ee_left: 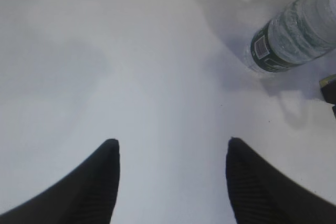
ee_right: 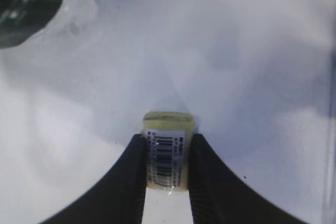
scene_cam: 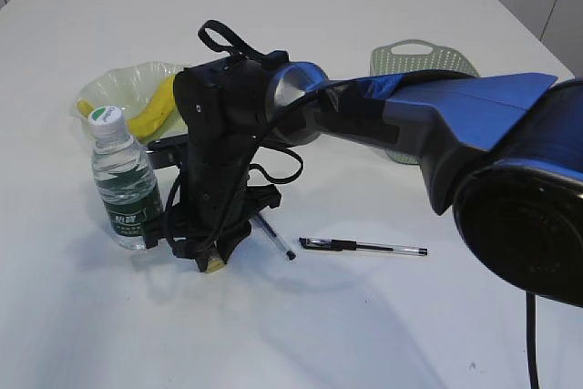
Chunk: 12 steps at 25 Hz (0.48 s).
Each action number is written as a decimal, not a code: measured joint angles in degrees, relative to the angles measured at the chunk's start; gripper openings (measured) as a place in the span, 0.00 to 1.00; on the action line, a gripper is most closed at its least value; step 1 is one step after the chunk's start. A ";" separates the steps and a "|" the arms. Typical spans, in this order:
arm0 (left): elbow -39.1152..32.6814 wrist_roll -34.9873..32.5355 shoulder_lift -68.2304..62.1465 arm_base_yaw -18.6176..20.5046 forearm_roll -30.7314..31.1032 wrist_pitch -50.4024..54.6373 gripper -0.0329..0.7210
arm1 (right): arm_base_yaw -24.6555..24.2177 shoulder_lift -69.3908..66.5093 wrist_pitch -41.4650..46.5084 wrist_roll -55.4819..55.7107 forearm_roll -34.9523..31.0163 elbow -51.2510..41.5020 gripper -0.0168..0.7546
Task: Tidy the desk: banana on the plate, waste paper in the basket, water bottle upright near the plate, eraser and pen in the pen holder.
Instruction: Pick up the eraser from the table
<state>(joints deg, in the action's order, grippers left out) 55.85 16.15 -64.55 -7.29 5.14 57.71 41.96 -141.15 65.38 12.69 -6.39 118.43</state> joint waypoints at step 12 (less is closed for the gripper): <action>0.00 0.00 0.00 0.00 0.00 0.00 0.64 | 0.00 2.20 2.38 -0.33 2.78 0.00 0.24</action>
<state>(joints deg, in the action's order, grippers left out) 55.85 16.15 -64.55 -7.29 5.14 57.71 41.96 -138.95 67.77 12.36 -3.61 118.43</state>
